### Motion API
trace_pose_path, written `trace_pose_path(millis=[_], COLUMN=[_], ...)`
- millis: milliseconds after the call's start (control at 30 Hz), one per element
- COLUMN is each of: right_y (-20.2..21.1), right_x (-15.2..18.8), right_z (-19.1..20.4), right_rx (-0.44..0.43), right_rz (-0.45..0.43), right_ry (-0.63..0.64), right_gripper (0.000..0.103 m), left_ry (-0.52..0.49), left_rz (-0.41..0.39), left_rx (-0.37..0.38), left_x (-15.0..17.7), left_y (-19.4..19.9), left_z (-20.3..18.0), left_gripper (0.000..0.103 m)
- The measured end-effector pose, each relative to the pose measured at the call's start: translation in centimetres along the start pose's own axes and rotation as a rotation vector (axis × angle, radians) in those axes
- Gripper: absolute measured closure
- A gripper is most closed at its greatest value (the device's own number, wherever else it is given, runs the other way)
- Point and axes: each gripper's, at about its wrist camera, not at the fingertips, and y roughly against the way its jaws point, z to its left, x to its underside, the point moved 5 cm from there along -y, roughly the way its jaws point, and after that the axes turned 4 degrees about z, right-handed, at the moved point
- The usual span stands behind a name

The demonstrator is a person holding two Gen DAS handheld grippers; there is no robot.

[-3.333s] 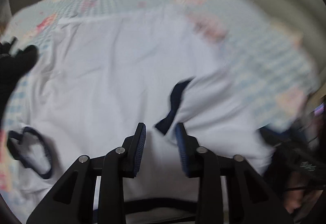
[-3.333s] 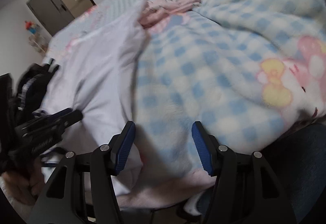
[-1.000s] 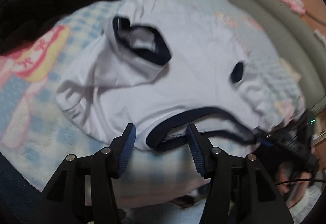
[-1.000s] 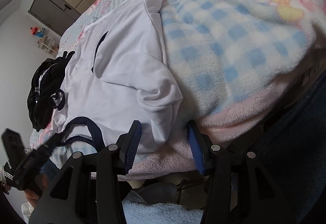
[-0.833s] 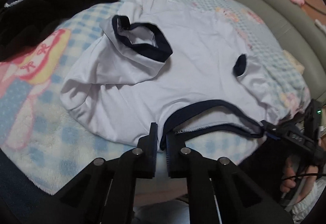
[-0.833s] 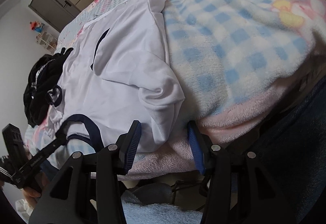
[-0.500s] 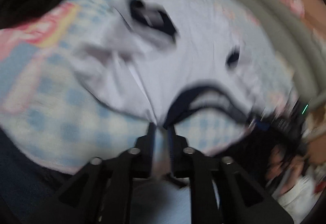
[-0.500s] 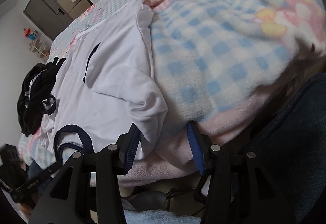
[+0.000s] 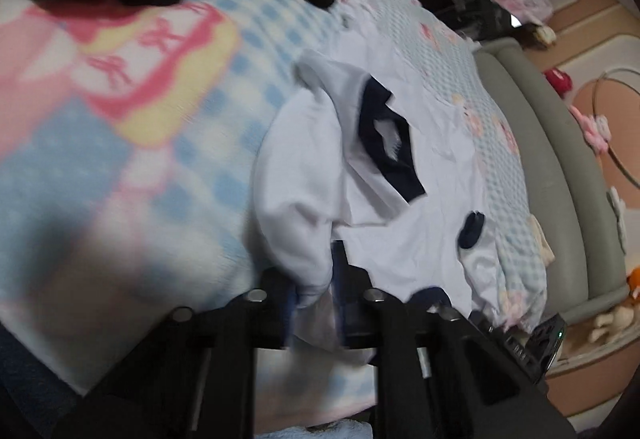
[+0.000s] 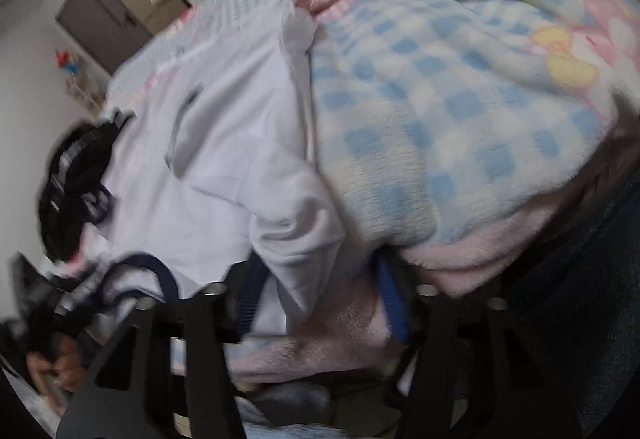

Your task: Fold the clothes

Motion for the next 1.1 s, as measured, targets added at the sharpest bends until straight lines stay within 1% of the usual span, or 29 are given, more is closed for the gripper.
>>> trace_pose_path(millis=[67, 100, 200, 267, 333, 400, 433, 500, 533, 600, 667, 700, 733, 800, 867, 933, 967, 1000, 1033, 1067, 1100], right_y=[0.6, 0.6, 1.2, 1.8, 1.2, -0.1, -0.8, -2.7, -3.4, -3.7, -3.6, -3.5, -3.3, -2.9, -2.4, -2.5, -3.0, -3.6, -3.5, -3.0, -2.4], right_x=[-0.2, -0.2, -0.1, -0.1, 0.0, 0.0, 0.0, -0.1, -0.3, -0.4, -0.3, -0.3, -0.3, -0.3, -0.5, -0.5, -0.4, -0.2, -0.2, -0.3, -0.5], right_z=[-0.6, -0.7, 0.3, 1.2, 1.6, 0.5, -0.1, -1.2, -1.6, -1.3, -0.9, -0.9, -0.9, -0.8, -0.7, -0.7, -0.8, -1.0, -1.1, -0.9, -0.5], right_rx=[-0.043, -0.053, -0.035, -0.012, 0.01, -0.005, -0.017, -0.027, -0.033, -0.034, -0.025, -0.027, -0.029, -0.04, -0.057, -0.054, -0.051, -0.048, -0.044, -0.033, -0.019], right_rz=[-0.022, -0.022, -0.042, -0.067, -0.052, 0.004, 0.036, 0.1, 0.116, 0.109, 0.1, 0.093, 0.086, 0.066, 0.043, 0.04, 0.058, 0.081, 0.081, 0.063, 0.042], right_ry=[-0.043, -0.05, -0.009, 0.041, 0.068, 0.038, 0.016, -0.033, -0.05, -0.044, -0.025, -0.026, -0.026, -0.029, -0.029, -0.02, -0.025, -0.037, -0.039, -0.02, 0.011], right_gripper=[0.068, 0.069, 0.069, 0.069, 0.069, 0.068, 0.067, 0.049, 0.048, 0.044, 0.044, 0.047, 0.05, 0.063, 0.066, 0.065, 0.054, 0.053, 0.056, 0.067, 0.075], left_ry=[0.006, 0.018, 0.046, 0.034, 0.043, 0.032, 0.035, 0.039, 0.041, 0.046, 0.05, 0.053, 0.055, 0.054, 0.026, -0.003, -0.018, -0.032, -0.046, -0.064, -0.084], left_rz=[0.006, 0.015, 0.042, 0.054, 0.037, 0.013, 0.013, 0.014, 0.014, 0.015, 0.015, 0.016, 0.016, 0.015, 0.005, -0.005, -0.01, -0.015, -0.02, -0.025, -0.033], left_rx=[-0.011, -0.012, -0.014, -0.006, 0.03, 0.062, 0.06, 0.056, 0.054, 0.05, 0.046, 0.044, 0.042, 0.035, 0.014, -0.006, -0.016, -0.027, -0.037, -0.045, -0.047], left_x=[0.2, 0.2, 0.3, 0.3, 0.2, 0.0, 0.0, -0.1, -0.1, -0.1, -0.2, -0.2, -0.2, -0.3, -0.5, -0.7, -0.8, -0.9, -1.0, -1.0, -0.9], left_y=[-0.3, -0.5, -1.2, -1.5, -1.4, -1.2, -1.3, -1.5, -1.6, -1.8, -2.0, -2.1, -2.2, -2.4, -2.5, -2.6, -2.7, -2.7, -2.8, -2.7, -2.2], left_z=[-0.1, 0.2, 0.7, 0.4, 0.0, -0.4, -0.4, -0.3, -0.2, -0.1, 0.0, 0.1, 0.1, 0.1, -0.3, -0.8, -1.0, -1.2, -1.5, -1.7, -2.0], left_gripper=[0.089, 0.085, 0.085, 0.085, 0.085, 0.086, 0.084, 0.07, 0.069, 0.069, 0.068, 0.068, 0.068, 0.068, 0.067, 0.064, 0.062, 0.067, 0.073, 0.093, 0.096])
